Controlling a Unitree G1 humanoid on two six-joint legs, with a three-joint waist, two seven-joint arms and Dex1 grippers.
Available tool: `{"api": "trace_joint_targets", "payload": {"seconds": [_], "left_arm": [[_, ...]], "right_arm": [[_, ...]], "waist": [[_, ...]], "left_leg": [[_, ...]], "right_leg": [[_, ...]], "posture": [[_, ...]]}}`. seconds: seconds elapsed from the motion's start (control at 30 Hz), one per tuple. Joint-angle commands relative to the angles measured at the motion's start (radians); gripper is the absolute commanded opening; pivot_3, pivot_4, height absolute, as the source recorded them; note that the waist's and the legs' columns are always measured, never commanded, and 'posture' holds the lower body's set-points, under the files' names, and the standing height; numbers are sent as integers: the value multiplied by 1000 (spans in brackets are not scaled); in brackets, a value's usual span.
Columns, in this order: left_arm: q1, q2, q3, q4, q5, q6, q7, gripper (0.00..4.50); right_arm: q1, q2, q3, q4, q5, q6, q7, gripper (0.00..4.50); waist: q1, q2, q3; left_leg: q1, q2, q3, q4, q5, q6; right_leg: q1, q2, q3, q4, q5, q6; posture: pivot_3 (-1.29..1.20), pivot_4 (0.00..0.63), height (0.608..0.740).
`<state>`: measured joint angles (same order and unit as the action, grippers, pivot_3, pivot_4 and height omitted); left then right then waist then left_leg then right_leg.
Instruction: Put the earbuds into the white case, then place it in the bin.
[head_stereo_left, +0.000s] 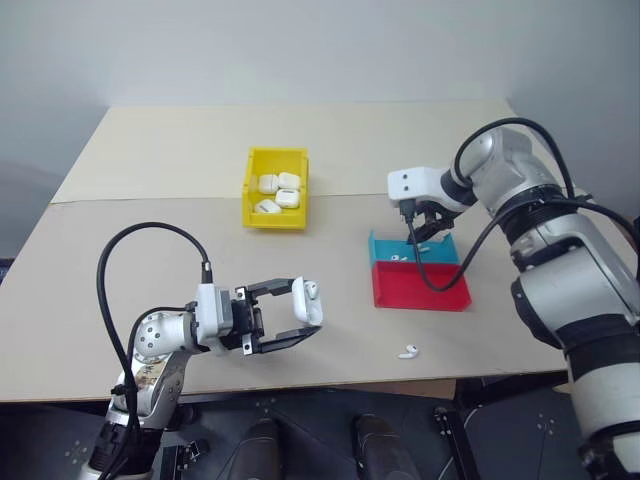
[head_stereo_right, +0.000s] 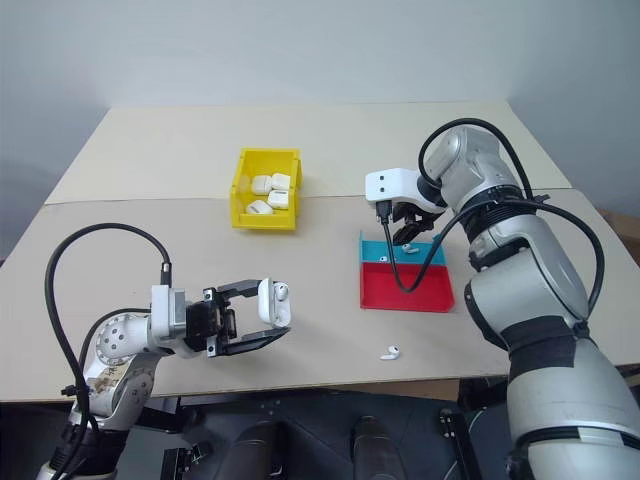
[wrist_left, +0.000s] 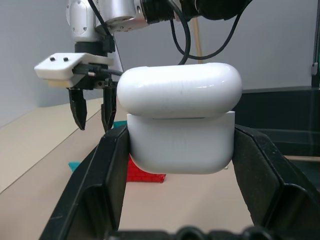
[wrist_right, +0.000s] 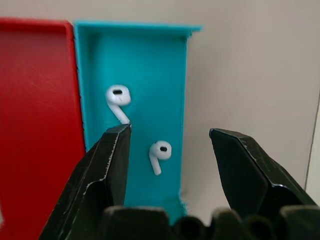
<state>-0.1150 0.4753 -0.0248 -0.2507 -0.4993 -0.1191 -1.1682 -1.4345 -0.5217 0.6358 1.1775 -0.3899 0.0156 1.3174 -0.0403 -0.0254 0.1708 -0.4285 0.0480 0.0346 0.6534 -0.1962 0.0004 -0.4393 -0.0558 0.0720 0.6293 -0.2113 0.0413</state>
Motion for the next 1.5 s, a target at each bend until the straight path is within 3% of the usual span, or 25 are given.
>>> {"api": "trace_joint_targets", "payload": {"seconds": [0.03,1.47,1.5], "left_arm": [[0,6,-1,-37,-3,-8,12,2781],[98,63,25,-105,28,-35,95,2781],[97,63,24,-105,28,-35,96,2781]], "right_arm": [[-36,14,-9,67,-51,-37,-48,2998],[35,75,-118,183,-147,-78,-165,2998],[35,75,-118,183,-148,-82,-165,2830]], "waist": [[-1,0,0],[-7,0,0],[-7,0,0]], "left_leg": [[1,0,0,0,0,0],[5,0,0,-3,0,0],[5,0,0,-3,0,0]], "right_leg": [[0,0,0,0,0,0],[1,1,0,3,0,-1],[1,1,0,3,0,-1]], "posture": [[0,150,740],[0,150,740],[0,150,740]]}}
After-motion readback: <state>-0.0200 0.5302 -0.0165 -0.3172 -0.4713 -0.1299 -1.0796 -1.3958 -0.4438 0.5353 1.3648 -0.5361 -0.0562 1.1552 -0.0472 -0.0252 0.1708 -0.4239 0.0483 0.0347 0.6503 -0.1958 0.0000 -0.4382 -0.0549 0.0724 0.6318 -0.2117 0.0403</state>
